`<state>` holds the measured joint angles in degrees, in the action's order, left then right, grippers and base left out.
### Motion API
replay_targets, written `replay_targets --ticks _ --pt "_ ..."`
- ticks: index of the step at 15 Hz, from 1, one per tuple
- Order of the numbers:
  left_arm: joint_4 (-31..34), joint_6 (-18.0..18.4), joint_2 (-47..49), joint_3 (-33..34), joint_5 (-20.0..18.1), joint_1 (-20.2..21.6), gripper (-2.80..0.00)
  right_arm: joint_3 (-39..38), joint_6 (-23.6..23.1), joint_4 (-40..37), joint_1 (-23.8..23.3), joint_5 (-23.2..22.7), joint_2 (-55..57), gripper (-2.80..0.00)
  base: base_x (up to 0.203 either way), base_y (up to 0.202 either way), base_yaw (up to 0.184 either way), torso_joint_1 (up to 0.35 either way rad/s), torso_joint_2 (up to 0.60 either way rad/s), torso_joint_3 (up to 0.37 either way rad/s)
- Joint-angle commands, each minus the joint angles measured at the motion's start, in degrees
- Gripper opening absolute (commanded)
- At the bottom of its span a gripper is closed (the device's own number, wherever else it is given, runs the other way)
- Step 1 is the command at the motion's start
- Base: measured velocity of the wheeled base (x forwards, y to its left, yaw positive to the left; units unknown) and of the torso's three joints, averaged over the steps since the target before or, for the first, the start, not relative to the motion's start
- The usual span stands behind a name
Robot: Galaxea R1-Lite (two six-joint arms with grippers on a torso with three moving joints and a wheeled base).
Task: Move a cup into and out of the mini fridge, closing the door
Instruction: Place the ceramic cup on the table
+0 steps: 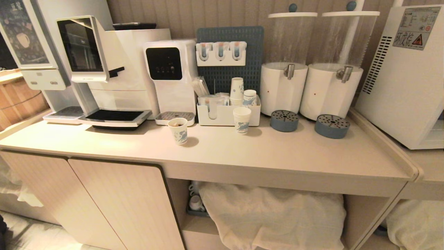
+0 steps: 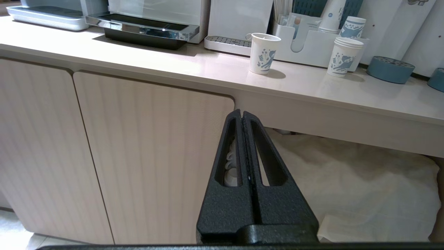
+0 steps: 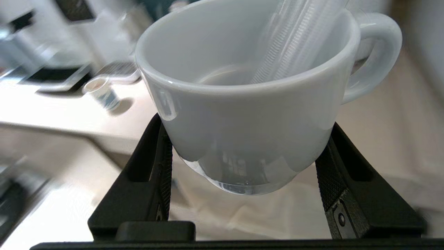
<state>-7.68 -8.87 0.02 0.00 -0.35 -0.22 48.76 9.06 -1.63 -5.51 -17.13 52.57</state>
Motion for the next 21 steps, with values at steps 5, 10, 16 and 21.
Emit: replay_targets --ticks 5,10,16,21 --pt "-0.1 -0.3 -0.3 2.3 0.0 0.0 -2.8 -7.2 -6.3 25.6 -18.9 -39.0 27.0 -2.8 0.0 0.0 0.0 0.0 0.0 0.0" --pt "-0.1 -0.4 -0.3 2.3 0.0 0.0 -2.8 -7.0 -14.6 39.9 -14.9 -29.7 46.2 -2.8 0.0 0.0 0.0 0.0 0.0 0.0" --pt "-0.1 -0.5 -0.3 2.3 0.1 0.0 -2.8 -1.2 -16.4 52.3 -6.8 -15.7 63.9 -2.8 0.0 0.0 0.0 0.0 0.0 0.0" --pt "-0.1 -0.7 -0.3 2.3 0.1 0.0 -2.8 5.7 -18.4 52.3 -3.5 -16.9 73.2 -2.8 0.0 0.0 0.0 0.0 0.0 0.0"
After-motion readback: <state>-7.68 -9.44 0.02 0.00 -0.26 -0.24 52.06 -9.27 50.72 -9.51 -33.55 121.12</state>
